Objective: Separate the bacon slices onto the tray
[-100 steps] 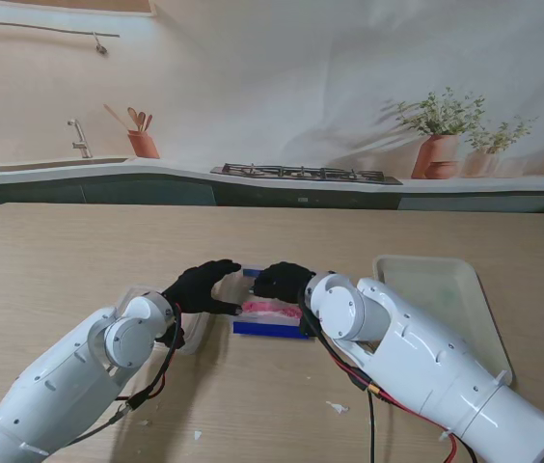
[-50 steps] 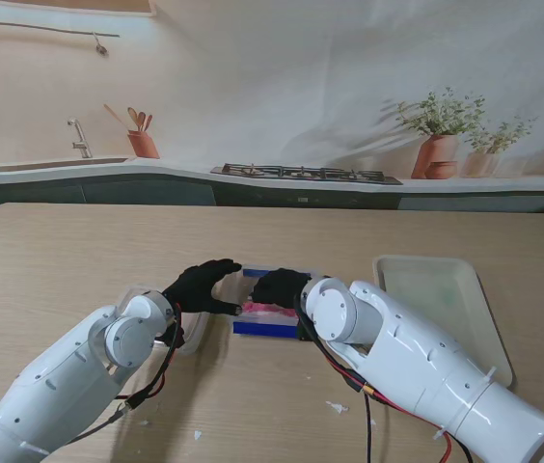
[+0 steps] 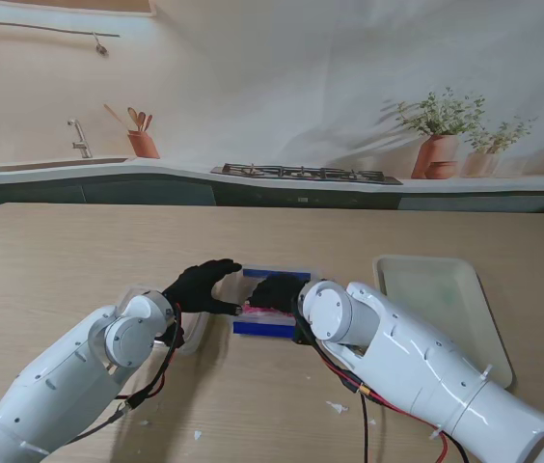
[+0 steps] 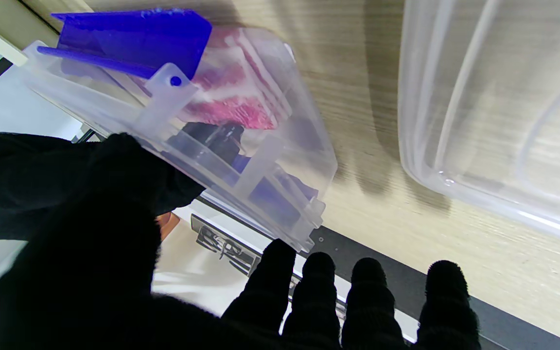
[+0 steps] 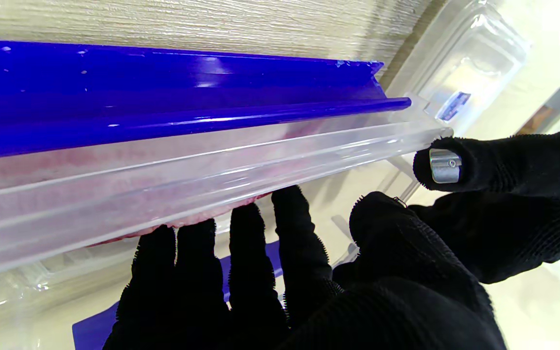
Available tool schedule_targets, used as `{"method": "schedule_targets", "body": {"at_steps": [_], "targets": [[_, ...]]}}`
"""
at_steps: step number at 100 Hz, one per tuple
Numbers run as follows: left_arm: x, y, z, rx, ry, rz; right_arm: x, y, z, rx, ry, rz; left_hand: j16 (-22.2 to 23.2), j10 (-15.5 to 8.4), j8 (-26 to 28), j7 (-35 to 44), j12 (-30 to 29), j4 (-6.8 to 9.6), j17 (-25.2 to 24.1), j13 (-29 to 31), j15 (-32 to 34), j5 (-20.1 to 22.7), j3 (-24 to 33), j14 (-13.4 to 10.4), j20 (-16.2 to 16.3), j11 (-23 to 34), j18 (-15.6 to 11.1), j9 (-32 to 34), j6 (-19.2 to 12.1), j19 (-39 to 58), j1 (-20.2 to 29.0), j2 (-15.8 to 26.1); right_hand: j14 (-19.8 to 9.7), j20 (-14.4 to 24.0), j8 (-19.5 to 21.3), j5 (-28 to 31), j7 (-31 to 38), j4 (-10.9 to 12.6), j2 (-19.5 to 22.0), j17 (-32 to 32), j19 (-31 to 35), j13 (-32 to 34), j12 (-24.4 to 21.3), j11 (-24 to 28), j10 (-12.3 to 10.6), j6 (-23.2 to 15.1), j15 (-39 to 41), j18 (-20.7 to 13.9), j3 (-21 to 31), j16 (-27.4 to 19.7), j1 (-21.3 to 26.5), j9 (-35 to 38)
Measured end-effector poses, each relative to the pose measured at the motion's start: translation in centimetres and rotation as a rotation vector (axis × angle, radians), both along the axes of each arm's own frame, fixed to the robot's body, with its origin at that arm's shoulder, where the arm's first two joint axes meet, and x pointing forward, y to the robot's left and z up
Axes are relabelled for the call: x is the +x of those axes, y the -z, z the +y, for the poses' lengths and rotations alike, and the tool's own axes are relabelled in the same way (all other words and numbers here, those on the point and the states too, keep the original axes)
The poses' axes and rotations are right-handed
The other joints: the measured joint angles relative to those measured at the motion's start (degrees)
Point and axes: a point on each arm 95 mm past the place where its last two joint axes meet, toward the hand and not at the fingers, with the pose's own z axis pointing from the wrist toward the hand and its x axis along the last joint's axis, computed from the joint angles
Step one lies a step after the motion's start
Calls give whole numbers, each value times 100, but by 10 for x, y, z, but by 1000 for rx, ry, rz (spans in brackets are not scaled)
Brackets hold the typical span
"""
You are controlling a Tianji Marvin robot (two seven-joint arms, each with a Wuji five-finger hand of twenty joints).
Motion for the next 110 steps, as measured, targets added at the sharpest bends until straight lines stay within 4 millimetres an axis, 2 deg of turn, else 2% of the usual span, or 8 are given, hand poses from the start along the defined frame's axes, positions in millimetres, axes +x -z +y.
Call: {"method": "schedule_targets", "body": {"at_steps": [24, 43, 69, 93, 110], "targets": [[0, 0, 0, -1, 0, 1, -4, -6, 0, 29, 8, -17, 0, 0, 0, 0, 0, 0, 0, 0, 0, 0, 1, 0, 0, 0, 0, 0, 0, -2, -1, 0, 0, 37, -1, 0, 0, 0, 63, 153, -2, 192, 0, 0, 2, 2, 150, 4, -110, -1, 0, 1], [0, 0, 0, 0, 0, 1, -6, -11, 1, 42, 6, -25, 0, 0, 0, 0, 0, 0, 0, 0, 0, 0, 1, -1, 0, 0, 0, 0, 0, -6, -3, 0, 37, 154, -1, 15, 5, 0, 68, 324, 265, 379, 0, -1, 8, 3, 230, 79, -168, 72, 0, 57], [0, 0, 0, 0, 0, 2, -7, -14, 0, 51, 21, -25, 0, 0, 0, 0, 0, 0, 0, 0, 0, 0, 1, -1, 49, 0, 0, 0, 0, -20, -6, 0, 76, 225, -1, 24, 21, 0, 71, 745, 691, 676, 13, -1, 160, 23, 240, 276, -181, 99, 123, 58], [0, 0, 0, 1, 0, 3, -6, -17, 0, 59, 35, -23, 0, 0, 2, 7, 0, 0, 0, 0, 0, 0, 59, -1, 59, 0, 0, 0, -9, -24, -59, 1, 136, 228, -1, 24, 21, 0, 71, 768, 884, 736, 18, -1, 302, 144, 291, 360, -181, 149, 124, 58], [0, 0, 0, 1, 1, 3, -6, -19, 0, 57, 58, -16, 0, 0, 2, 7, 0, 0, -1, 0, 0, 0, 60, -1, 61, 0, 0, 0, -30, -75, -60, 1, 137, 381, -1, 24, 21, 0, 64, 768, 1011, 737, 18, 15, 367, 157, 449, 361, -97, 241, 124, 59]]}}
